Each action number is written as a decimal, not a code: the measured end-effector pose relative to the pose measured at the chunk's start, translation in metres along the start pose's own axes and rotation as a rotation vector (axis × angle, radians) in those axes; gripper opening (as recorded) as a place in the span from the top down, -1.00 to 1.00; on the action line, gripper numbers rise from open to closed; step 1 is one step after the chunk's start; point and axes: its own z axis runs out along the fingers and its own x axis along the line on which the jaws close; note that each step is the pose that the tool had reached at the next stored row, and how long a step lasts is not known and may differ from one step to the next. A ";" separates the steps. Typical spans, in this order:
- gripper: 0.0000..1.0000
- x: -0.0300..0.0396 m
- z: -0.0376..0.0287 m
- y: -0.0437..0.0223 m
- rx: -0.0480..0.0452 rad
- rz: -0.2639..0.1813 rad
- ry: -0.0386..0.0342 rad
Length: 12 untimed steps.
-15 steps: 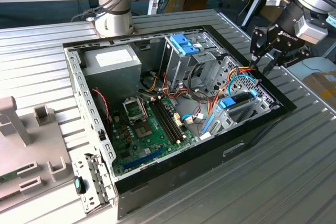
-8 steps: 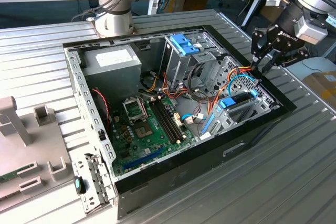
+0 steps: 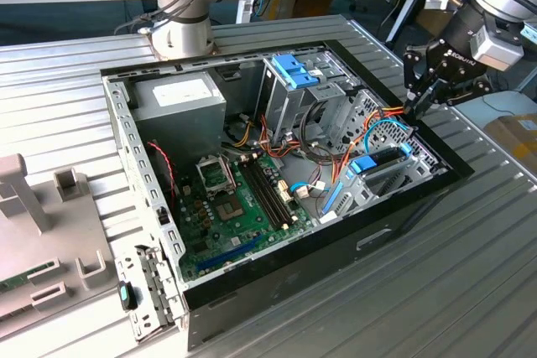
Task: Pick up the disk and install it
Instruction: 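Insert the first disk wire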
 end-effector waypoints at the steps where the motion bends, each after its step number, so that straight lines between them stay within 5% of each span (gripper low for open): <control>1: 0.47 0.0000 0.0000 0.0000 0.0001 0.000 -0.0001; 12: 0.47 0.0000 0.0000 0.0000 0.0041 0.000 -0.0044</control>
